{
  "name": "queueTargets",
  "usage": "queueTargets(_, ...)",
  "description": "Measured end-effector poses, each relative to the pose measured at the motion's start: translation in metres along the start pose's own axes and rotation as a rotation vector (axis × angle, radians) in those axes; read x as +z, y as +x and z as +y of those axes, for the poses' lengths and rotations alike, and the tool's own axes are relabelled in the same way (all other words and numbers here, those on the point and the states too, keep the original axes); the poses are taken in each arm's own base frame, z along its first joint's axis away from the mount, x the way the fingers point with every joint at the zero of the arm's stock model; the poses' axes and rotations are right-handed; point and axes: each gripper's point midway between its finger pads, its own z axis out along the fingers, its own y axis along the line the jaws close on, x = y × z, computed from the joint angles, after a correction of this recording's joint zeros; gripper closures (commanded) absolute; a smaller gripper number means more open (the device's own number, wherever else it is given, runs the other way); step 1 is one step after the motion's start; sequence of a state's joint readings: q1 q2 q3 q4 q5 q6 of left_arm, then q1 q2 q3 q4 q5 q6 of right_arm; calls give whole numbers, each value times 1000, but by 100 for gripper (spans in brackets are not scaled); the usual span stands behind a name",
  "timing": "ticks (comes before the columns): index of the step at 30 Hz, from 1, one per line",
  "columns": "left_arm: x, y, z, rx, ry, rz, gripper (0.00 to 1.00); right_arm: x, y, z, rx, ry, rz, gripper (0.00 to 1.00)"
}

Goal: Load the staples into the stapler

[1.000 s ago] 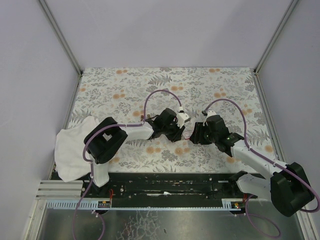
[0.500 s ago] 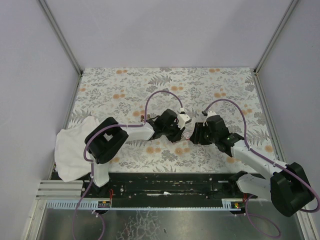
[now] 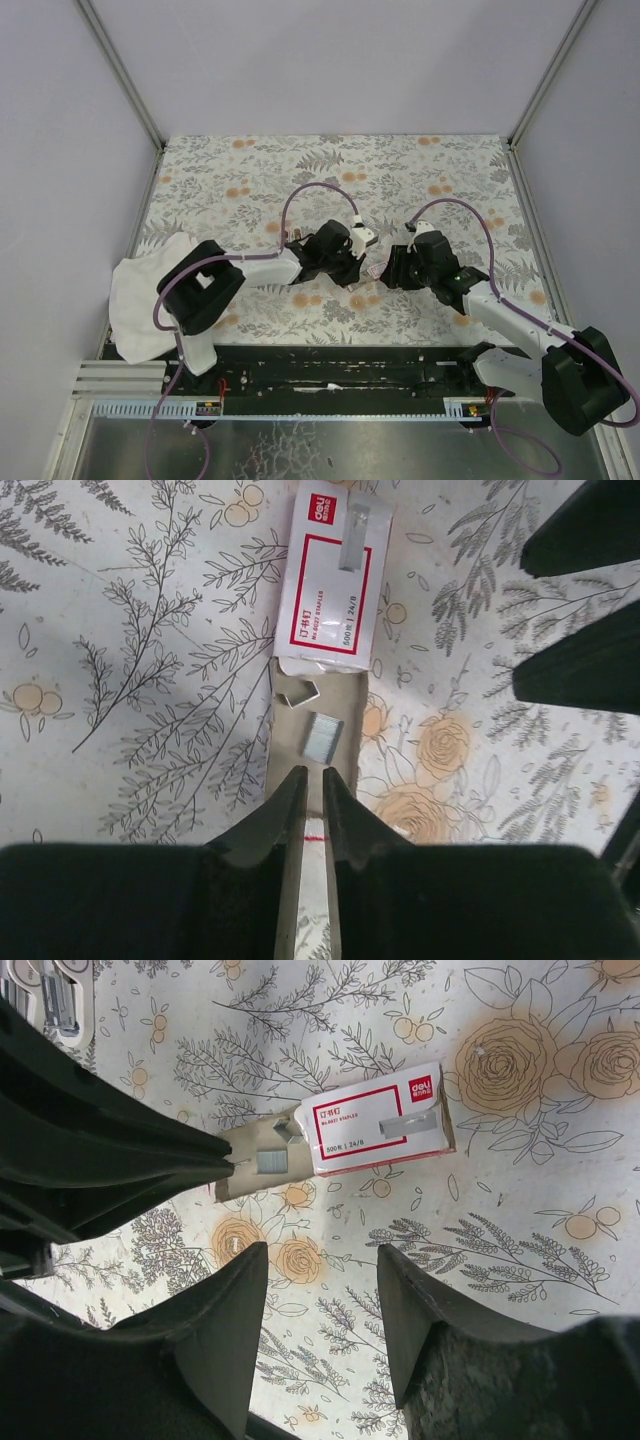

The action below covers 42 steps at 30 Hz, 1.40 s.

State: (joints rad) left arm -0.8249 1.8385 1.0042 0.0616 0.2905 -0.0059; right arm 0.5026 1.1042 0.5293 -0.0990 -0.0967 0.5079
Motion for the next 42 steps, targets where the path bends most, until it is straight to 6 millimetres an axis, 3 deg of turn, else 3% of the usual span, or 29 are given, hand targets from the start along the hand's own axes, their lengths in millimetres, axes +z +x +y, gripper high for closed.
queueTargets(4, -13, -9, -7, -44, 4, -40, 89, -2, -3, 1, 0, -7, -12, 45)
queueTargets(9, -19, -20, -12, -87, 11, -79, 81, -6, -7, 4, -1, -17, -31, 45)
queueTargets(21, -2, -6, -10, -166, 15, -34, 73, -6, -7, 3, 2, -15, -33, 45)
queueTargets(42, 10, -3, -7, -56, -33, -21, 76, -5, -5, 0, 6, -11, -30, 45)
